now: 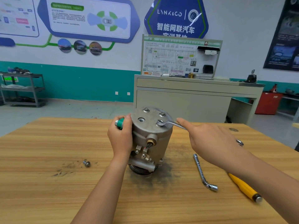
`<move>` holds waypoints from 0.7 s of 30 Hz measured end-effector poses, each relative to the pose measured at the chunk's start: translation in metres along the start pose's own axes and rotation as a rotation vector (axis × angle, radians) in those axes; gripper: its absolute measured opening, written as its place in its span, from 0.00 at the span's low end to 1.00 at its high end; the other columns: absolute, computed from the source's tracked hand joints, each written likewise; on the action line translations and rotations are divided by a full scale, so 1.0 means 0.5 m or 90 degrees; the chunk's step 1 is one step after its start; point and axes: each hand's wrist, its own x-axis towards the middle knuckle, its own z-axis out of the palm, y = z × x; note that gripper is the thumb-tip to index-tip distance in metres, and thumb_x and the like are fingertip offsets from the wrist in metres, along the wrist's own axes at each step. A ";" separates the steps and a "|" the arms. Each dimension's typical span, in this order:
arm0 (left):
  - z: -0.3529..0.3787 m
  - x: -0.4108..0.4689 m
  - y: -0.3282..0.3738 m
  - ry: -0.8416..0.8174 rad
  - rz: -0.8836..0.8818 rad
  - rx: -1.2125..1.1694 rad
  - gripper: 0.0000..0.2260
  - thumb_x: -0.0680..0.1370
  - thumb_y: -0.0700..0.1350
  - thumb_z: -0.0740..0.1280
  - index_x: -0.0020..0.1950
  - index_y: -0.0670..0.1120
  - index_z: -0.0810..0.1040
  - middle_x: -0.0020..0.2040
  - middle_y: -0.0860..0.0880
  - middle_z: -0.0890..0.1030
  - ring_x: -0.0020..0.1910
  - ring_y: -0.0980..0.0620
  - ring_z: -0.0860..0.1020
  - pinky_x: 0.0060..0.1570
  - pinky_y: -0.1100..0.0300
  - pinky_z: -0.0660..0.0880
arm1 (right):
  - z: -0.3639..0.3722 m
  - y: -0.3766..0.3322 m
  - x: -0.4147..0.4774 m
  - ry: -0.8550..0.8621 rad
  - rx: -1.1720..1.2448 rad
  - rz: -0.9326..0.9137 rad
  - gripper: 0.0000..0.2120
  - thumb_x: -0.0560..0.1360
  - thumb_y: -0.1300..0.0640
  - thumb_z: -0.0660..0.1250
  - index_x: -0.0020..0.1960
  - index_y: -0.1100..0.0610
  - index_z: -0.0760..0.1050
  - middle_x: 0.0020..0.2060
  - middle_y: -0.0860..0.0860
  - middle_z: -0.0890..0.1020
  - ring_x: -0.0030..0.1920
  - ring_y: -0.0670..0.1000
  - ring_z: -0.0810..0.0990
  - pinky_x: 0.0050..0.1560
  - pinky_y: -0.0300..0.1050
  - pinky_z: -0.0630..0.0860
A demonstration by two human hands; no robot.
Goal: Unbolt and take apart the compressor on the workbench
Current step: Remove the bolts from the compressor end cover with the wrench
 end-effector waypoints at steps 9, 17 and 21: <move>0.004 -0.028 0.011 0.053 0.046 0.009 0.10 0.75 0.41 0.69 0.37 0.51 0.73 0.32 0.57 0.75 0.28 0.67 0.74 0.30 0.75 0.67 | -0.037 -0.071 -0.028 -0.020 -0.137 0.018 0.27 0.74 0.65 0.59 0.71 0.59 0.56 0.26 0.51 0.62 0.23 0.52 0.62 0.22 0.41 0.50; -0.007 -0.005 -0.002 -0.017 -0.013 -0.030 0.07 0.74 0.39 0.69 0.40 0.48 0.75 0.42 0.54 0.80 0.36 0.65 0.77 0.37 0.70 0.72 | 0.052 0.023 0.013 0.305 -0.084 -0.096 0.14 0.76 0.54 0.58 0.48 0.58 0.82 0.24 0.52 0.74 0.21 0.52 0.71 0.23 0.38 0.61; -0.011 0.010 -0.002 -0.057 -0.024 -0.051 0.07 0.73 0.37 0.69 0.38 0.47 0.74 0.39 0.53 0.79 0.36 0.65 0.77 0.37 0.71 0.72 | 0.084 0.038 0.117 0.263 -0.003 -0.114 0.15 0.76 0.60 0.64 0.62 0.62 0.75 0.52 0.60 0.80 0.53 0.58 0.79 0.58 0.62 0.69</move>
